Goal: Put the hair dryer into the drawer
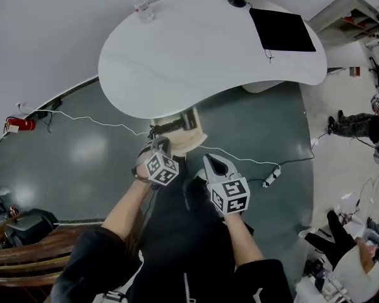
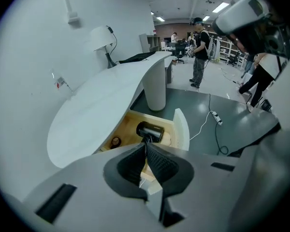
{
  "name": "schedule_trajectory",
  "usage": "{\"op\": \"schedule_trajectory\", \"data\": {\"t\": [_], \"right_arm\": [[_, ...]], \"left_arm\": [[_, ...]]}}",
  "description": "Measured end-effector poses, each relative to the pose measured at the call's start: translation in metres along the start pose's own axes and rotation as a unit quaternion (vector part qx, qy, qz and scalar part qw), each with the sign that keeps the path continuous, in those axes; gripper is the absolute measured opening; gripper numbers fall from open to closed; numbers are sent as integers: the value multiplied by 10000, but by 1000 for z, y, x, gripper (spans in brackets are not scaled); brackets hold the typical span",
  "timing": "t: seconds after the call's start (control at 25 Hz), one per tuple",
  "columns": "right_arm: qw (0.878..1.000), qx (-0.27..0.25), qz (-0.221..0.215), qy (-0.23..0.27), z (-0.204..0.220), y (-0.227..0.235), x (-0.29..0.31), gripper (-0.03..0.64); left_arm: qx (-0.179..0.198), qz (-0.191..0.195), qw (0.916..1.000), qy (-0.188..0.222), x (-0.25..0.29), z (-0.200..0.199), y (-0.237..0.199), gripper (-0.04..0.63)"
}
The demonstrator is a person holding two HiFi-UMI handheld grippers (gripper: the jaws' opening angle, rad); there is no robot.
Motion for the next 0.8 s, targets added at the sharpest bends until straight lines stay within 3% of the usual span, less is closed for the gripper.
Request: {"op": "schedule_trajectory", "data": {"t": [0.8], "right_arm": [[9959, -751, -450, 218, 8, -10, -55, 3]], "left_arm": [[-668, -835, 9942, 122, -101, 3, 25, 21]]}}
Point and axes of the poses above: the fingertips, and each gripper's own axes: x forward along the fingers, y to its right, z out of its underside, the point moved 5 cm from there along -x, backward along the fingers, and after that the axes turned 8 degrees about -z, right-handed, at the moved point
